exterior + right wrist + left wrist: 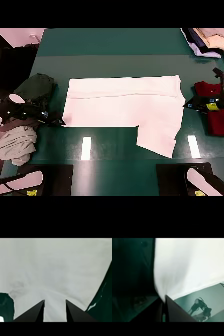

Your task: Fold the shirts.

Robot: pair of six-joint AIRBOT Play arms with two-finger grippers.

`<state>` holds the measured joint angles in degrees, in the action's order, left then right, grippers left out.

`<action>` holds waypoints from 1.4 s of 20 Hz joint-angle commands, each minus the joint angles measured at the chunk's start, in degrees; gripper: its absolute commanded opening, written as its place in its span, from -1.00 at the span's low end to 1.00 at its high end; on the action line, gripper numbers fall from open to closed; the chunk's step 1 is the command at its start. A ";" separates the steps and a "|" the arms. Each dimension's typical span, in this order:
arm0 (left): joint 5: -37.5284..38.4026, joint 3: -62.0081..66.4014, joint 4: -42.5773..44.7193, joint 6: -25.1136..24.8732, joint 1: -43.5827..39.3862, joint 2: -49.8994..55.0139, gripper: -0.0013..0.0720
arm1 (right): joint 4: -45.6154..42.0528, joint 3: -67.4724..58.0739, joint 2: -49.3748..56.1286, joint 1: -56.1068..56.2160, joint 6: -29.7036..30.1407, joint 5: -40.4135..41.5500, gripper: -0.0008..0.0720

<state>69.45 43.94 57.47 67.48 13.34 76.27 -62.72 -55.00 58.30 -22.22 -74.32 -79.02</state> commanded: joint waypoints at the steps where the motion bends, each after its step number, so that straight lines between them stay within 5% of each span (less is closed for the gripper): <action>1: -1.57 -0.57 -4.04 -0.92 -0.02 -0.15 -0.90 | -2.78 0.09 -0.28 -0.04 -0.02 -2.54 -0.14; 5: 0.09 2.73 -4.50 -0.92 -0.02 -0.35 -0.91 | -7.67 6.29 -0.33 -1.99 -0.55 -5.07 -0.13; 8: 1.64 3.80 -4.57 -1.46 -0.02 -0.33 -0.90 | -7.21 15.96 -0.28 -7.21 -0.55 -2.34 0.11; 20: 1.57 3.78 -5.40 -1.49 -0.02 -0.35 -0.90 | 4.31 27.15 -0.28 -10.99 3.96 9.60 0.02; 23: 2.08 3.78 -5.44 -1.49 -0.02 -0.33 -0.90 | 5.09 27.12 -0.31 -10.99 3.96 8.57 -0.15; 25: 2.56 3.78 -5.35 -1.51 -0.02 -0.33 -0.90 | 4.39 27.12 -0.31 -10.99 4.33 7.63 -0.81; 28: 2.93 3.80 -4.96 -1.51 -0.02 -0.35 -0.91 | 4.24 27.10 -0.33 -10.99 6.40 5.14 -0.93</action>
<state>71.83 47.70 52.23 65.98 13.28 75.96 -58.70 -27.90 58.04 -33.21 -69.41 -71.50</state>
